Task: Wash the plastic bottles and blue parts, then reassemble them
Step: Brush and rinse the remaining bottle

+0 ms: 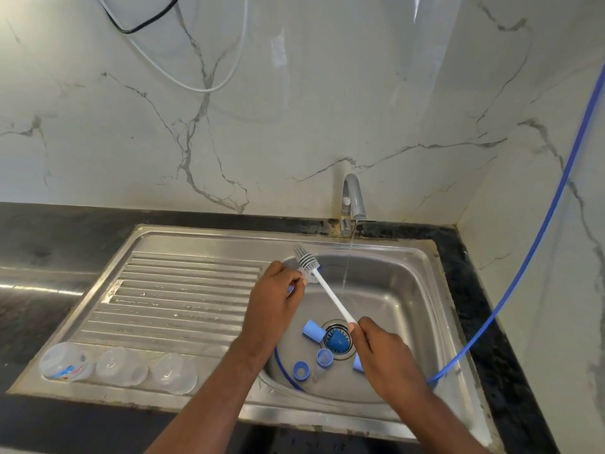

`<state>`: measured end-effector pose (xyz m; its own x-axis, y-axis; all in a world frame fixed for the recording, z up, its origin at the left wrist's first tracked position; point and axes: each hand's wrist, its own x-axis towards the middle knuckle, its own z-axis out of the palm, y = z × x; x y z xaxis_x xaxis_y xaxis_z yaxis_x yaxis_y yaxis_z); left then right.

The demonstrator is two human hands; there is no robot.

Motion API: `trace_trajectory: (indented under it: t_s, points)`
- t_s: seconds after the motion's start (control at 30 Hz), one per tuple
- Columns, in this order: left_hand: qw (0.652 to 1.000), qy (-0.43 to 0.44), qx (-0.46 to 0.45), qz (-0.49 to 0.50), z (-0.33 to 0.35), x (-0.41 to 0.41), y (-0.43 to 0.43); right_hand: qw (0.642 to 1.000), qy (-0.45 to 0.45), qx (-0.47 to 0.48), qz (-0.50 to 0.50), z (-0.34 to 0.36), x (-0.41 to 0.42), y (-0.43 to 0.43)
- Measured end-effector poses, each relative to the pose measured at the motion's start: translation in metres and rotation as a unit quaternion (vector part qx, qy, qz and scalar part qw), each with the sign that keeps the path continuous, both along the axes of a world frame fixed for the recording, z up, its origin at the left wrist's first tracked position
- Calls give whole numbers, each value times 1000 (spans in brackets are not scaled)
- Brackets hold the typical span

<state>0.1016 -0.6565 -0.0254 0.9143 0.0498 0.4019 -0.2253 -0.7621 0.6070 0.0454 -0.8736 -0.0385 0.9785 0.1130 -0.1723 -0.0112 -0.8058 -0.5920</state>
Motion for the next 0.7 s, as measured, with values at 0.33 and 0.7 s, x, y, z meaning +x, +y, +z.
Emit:
trace_trajectory:
  t_s: [0.33, 0.7]
  points:
    - [803, 272, -530, -12, 15, 2, 0, 985, 64, 162, 3, -3, 8, -25]
    - [634, 247, -732, 14, 29, 7, -1, 995, 0, 87, 55, -1, -12, -20]
